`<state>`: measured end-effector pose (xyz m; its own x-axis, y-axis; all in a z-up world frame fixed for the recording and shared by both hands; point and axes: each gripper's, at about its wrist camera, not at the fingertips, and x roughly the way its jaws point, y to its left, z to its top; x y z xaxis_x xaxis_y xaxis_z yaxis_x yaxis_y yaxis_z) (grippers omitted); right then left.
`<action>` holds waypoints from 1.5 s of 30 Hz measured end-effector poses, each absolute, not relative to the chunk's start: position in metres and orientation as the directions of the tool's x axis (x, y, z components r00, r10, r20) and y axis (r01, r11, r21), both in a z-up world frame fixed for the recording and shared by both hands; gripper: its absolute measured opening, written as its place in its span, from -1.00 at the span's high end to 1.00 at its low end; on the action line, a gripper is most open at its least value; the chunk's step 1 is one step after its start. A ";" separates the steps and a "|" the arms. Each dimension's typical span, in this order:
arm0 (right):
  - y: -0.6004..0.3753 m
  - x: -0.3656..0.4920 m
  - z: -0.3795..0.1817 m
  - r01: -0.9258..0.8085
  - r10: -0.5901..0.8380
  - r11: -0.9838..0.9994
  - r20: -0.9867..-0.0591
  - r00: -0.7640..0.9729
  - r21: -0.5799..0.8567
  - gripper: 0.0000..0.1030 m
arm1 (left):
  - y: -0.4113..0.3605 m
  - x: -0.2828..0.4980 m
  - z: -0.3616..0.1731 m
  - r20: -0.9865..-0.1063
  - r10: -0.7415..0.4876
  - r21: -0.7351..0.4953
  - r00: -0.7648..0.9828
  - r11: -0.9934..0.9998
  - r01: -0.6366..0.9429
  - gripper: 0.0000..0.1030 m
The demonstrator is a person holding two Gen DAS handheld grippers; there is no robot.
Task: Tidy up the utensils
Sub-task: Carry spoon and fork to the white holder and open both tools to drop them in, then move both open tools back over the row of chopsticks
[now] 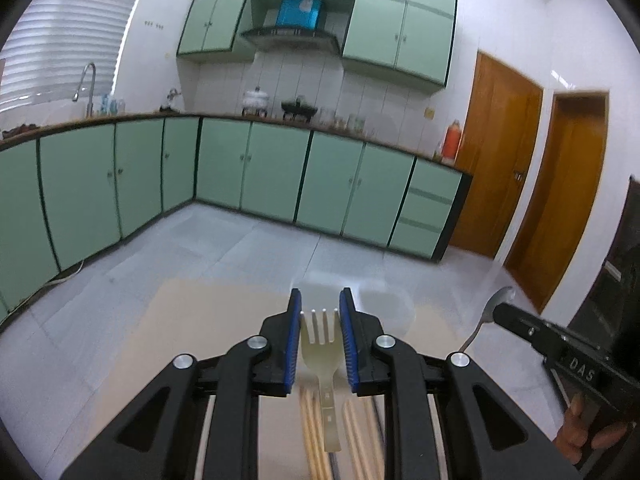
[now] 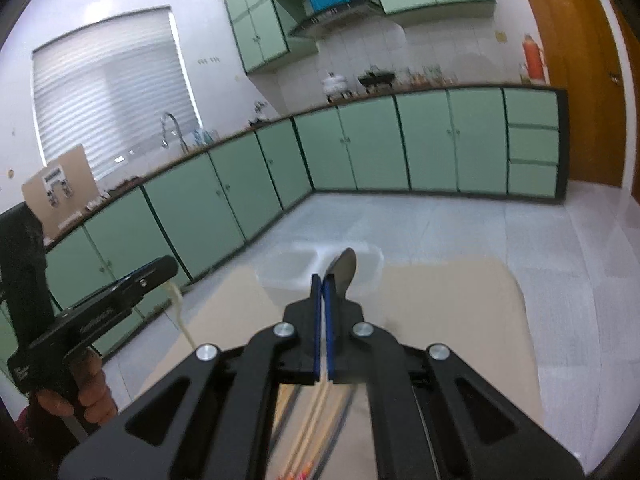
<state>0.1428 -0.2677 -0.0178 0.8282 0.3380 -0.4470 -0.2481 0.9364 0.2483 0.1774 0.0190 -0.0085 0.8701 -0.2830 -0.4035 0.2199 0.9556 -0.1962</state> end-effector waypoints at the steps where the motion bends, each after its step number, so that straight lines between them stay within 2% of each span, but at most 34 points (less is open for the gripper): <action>1: -0.268 0.149 -0.009 -0.260 0.347 0.933 -0.431 0.833 0.248 0.98 | 0.019 0.185 0.001 -0.382 -0.286 -0.198 0.879 0.954 0.225 0.63; 6: -0.270 0.178 0.025 -0.288 0.356 0.931 -0.379 0.854 0.225 0.98 | 0.012 0.221 0.034 -0.305 -0.295 -0.193 0.905 0.950 0.244 0.63; 11: -0.269 0.212 0.032 -0.294 0.350 0.935 -0.369 0.861 0.200 0.98 | -0.002 0.265 0.030 -0.301 -0.278 -0.168 0.912 0.957 0.236 0.63; 18: -0.261 0.260 -0.015 -0.271 0.339 0.940 -0.464 0.819 0.209 0.98 | -0.021 0.312 -0.010 -0.352 -0.251 -0.134 0.902 0.967 0.216 0.63; 23: -0.255 0.272 -0.048 -0.267 0.354 0.934 -0.525 0.774 0.236 0.98 | -0.023 0.326 -0.048 -0.437 -0.259 -0.148 0.861 0.965 0.216 0.61; 25: -0.254 0.274 -0.059 -0.266 0.358 0.933 -0.549 0.755 0.242 0.90 | -0.022 0.326 -0.059 -0.465 -0.261 -0.154 0.846 0.965 0.214 0.44; 26: -0.253 0.274 -0.062 -0.260 0.352 0.935 -0.558 0.751 0.241 0.90 | -0.020 0.324 -0.063 -0.472 -0.259 -0.156 0.842 0.965 0.210 0.26; 27: -0.253 0.273 -0.065 -0.258 0.352 0.935 -0.564 0.747 0.242 0.88 | -0.018 0.321 -0.064 -0.474 -0.256 -0.155 0.842 0.966 0.207 0.17; 29: -0.253 0.268 -0.068 -0.253 0.347 0.937 -0.566 0.748 0.241 0.79 | -0.016 0.316 -0.067 -0.479 -0.254 -0.147 0.840 0.967 0.208 0.16; 31: -0.255 0.259 -0.068 -0.240 0.337 0.940 -0.558 0.758 0.241 0.45 | -0.012 0.309 -0.067 -0.479 -0.250 -0.142 0.841 0.968 0.206 0.11; 34: -0.262 0.240 -0.065 -0.207 0.308 0.948 -0.539 0.784 0.241 0.03 | -0.006 0.288 -0.065 -0.473 -0.231 -0.127 0.850 0.973 0.194 -0.07; 37: -0.268 0.215 -0.065 -0.158 0.253 0.963 -0.524 0.813 0.219 -0.35 | -0.001 0.260 -0.068 -0.493 -0.227 -0.125 0.840 0.974 0.191 -0.37; 40: -0.273 0.185 -0.070 -0.107 0.200 0.973 -0.520 0.830 0.203 -0.51 | 0.001 0.227 -0.078 -0.522 -0.215 -0.095 0.825 0.976 0.194 -0.49; 45: -0.274 0.134 -0.096 -0.055 0.150 0.982 -0.574 0.805 0.180 -0.53 | 0.005 0.176 -0.104 -0.619 -0.210 -0.072 0.757 0.975 0.212 -0.51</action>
